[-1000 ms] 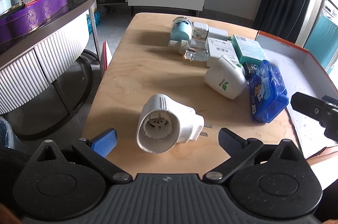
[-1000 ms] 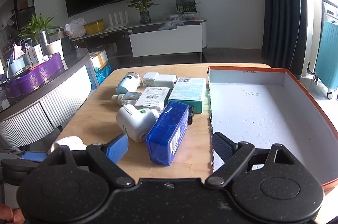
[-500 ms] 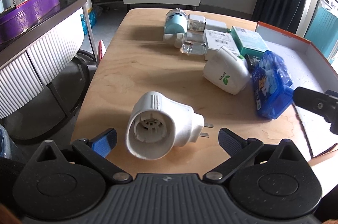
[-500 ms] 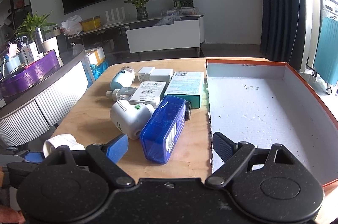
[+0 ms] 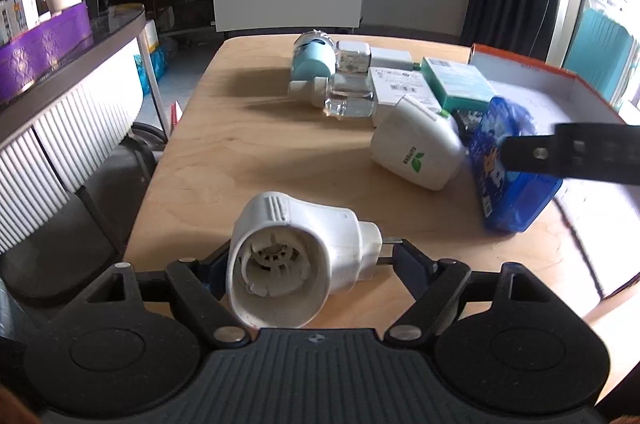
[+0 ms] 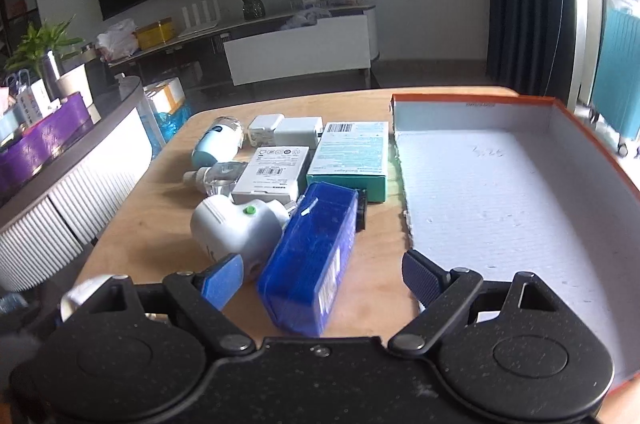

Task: Organize rigid objects
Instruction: 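Hold the socket adapter in the left tool while the right tool grasps the blue plastic box, then carry the socket adapter with the left tool while the right tool carries the blue box toward the tray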

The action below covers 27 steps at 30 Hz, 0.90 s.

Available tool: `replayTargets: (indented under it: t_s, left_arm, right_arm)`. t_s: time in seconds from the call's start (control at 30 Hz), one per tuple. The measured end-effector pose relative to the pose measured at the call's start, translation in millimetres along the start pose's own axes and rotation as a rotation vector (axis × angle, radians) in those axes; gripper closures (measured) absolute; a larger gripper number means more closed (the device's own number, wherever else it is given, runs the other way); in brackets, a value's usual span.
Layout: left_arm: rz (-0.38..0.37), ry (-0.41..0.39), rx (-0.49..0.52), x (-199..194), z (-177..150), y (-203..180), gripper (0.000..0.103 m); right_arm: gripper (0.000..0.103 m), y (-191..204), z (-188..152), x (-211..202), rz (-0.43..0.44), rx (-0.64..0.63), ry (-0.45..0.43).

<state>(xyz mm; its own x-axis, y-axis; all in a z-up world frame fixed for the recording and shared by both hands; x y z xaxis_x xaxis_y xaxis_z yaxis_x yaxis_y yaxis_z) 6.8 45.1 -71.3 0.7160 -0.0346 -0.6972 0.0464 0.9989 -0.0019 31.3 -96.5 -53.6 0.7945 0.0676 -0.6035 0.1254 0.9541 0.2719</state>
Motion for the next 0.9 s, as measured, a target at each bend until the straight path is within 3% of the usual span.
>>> replayTargets:
  t_s: [0.1,0.27,0.3,0.33,0.9]
  left_arm:
    - [-0.006,-0.007,-0.018,0.3,3.7,0.2,0.020]
    - [-0.021,-0.018,-0.043,-0.6,9.2,1.6,0.020]
    - [-0.026,-0.021,-0.046,-0.7,10.0,1.4,0.020]
    - [-0.029,-0.024,-0.046,-1.3,10.9,1.2,0.020]
    - [-0.090,-0.057,-0.057,-5.6,54.8,-20.2,0.020]
  right_arm:
    - [0.007,1.4,6.8,18.2,-0.006,0.011,0.035]
    - [0.045,-4.3,13.5,46.2,-0.037,0.017,0.098]
    - [0.059,-6.2,13.8,49.3,-0.048,0.010,0.104]
    - [0.063,-8.2,13.1,51.7,-0.048,0.002,0.106]
    - [0.063,-40.2,38.4,-0.7,-0.028,-0.010,0.022]
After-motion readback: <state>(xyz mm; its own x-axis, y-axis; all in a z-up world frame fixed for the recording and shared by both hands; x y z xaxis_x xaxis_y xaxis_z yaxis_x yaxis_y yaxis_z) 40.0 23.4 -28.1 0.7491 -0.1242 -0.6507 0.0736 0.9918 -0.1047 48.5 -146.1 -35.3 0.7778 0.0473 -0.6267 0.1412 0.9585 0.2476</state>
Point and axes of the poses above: each gripper's, at about its wrist camera, not at the fingertips, and x roughly the way its jaws point, y to its left, z to its top, the point moved 1 cm from there along x, roughly the way its jaws point, and after that the axes turned 2 degrees about x, right-handed, at the moved point
